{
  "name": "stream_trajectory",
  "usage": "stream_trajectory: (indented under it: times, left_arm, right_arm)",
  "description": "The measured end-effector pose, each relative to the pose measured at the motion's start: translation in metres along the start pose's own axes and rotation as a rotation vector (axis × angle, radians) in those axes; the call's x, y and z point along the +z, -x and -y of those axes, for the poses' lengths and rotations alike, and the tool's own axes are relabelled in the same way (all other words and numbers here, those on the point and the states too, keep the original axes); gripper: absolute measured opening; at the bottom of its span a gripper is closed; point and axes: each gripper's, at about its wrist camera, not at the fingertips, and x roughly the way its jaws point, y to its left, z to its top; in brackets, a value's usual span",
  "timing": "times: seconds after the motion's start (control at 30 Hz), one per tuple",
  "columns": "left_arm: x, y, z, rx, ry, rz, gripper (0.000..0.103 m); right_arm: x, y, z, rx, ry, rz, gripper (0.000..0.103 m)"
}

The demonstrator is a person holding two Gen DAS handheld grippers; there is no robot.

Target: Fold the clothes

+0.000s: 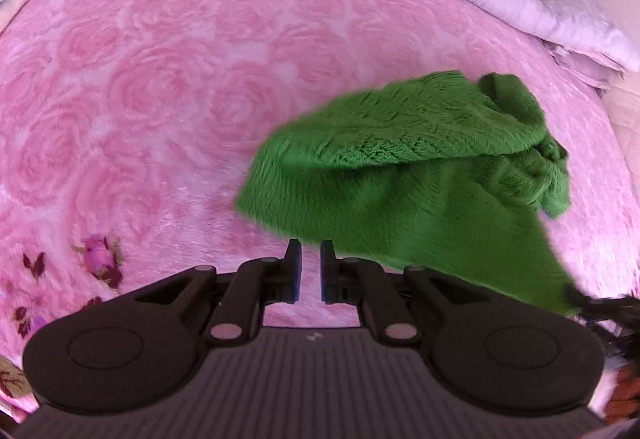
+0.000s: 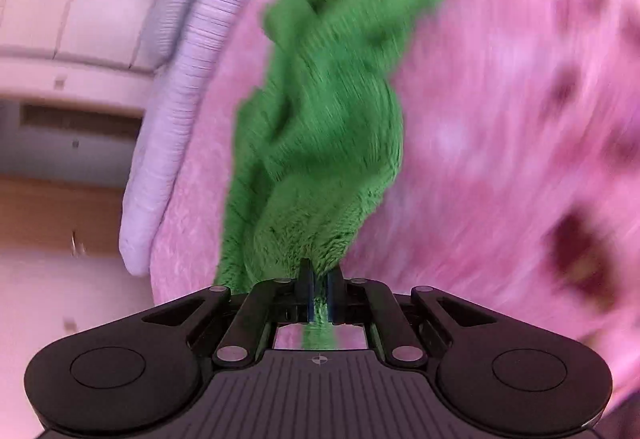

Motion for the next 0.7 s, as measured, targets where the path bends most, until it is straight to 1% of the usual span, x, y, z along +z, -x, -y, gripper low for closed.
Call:
stream_trajectory:
  times: [0.03, 0.07, 0.13, 0.17, 0.2, 0.27, 0.3, 0.37, 0.4, 0.47, 0.5, 0.6, 0.7]
  left_arm:
    - [-0.002, 0.001, 0.003, -0.009, -0.014, -0.006, 0.005]
    - [-0.004, 0.001, 0.005, -0.016, -0.030, -0.013, 0.007]
    - [-0.011, -0.006, 0.010, -0.026, -0.046, -0.042, 0.016]
    - [-0.014, -0.010, 0.011, -0.030, -0.051, -0.060, 0.017]
    - [-0.019, -0.015, 0.014, -0.035, -0.056, -0.087, 0.017]
    - [-0.027, -0.027, 0.023, -0.054, -0.080, -0.145, 0.017]
    - [-0.032, -0.031, 0.029, -0.065, -0.104, -0.161, 0.017]
    - [-0.040, -0.038, 0.042, -0.085, -0.154, -0.191, 0.020]
    - [-0.043, -0.040, 0.049, -0.091, -0.180, -0.198, 0.020]
    - [-0.045, -0.040, 0.061, -0.101, -0.217, -0.196, 0.020]
    - [-0.043, -0.039, 0.067, -0.109, -0.228, -0.190, 0.020]
    - [-0.031, -0.037, 0.082, -0.131, -0.249, -0.169, 0.020]
    - [-0.012, -0.038, 0.098, -0.145, -0.296, -0.141, 0.020]
  right_arm:
    - [0.006, 0.023, -0.008, -0.021, 0.073, 0.008, 0.004]
    - [0.009, 0.041, -0.012, -0.065, 0.137, 0.019, 0.004]
    - [0.008, 0.073, -0.014, -0.194, 0.250, 0.045, 0.004]
    - [0.008, 0.083, -0.008, -0.257, 0.269, 0.048, 0.006]
    - [0.007, 0.086, 0.007, -0.315, 0.239, 0.037, 0.006]
    - [0.009, 0.085, 0.041, -0.409, 0.122, -0.009, 0.013]
    - [0.009, 0.084, 0.056, -0.429, 0.064, -0.027, 0.016]
    - [0.006, 0.086, 0.076, -0.393, -0.014, -0.015, 0.041]
    - [0.005, 0.086, 0.082, -0.373, -0.037, -0.003, 0.046]
    - [0.005, 0.083, 0.083, -0.354, -0.032, 0.006, 0.047]
    - [0.007, 0.081, 0.078, -0.365, -0.007, 0.005, 0.047]
    - [0.010, 0.072, 0.065, -0.426, 0.082, -0.007, 0.047]
    - [0.021, 0.069, 0.061, -0.476, 0.122, 0.007, 0.047]
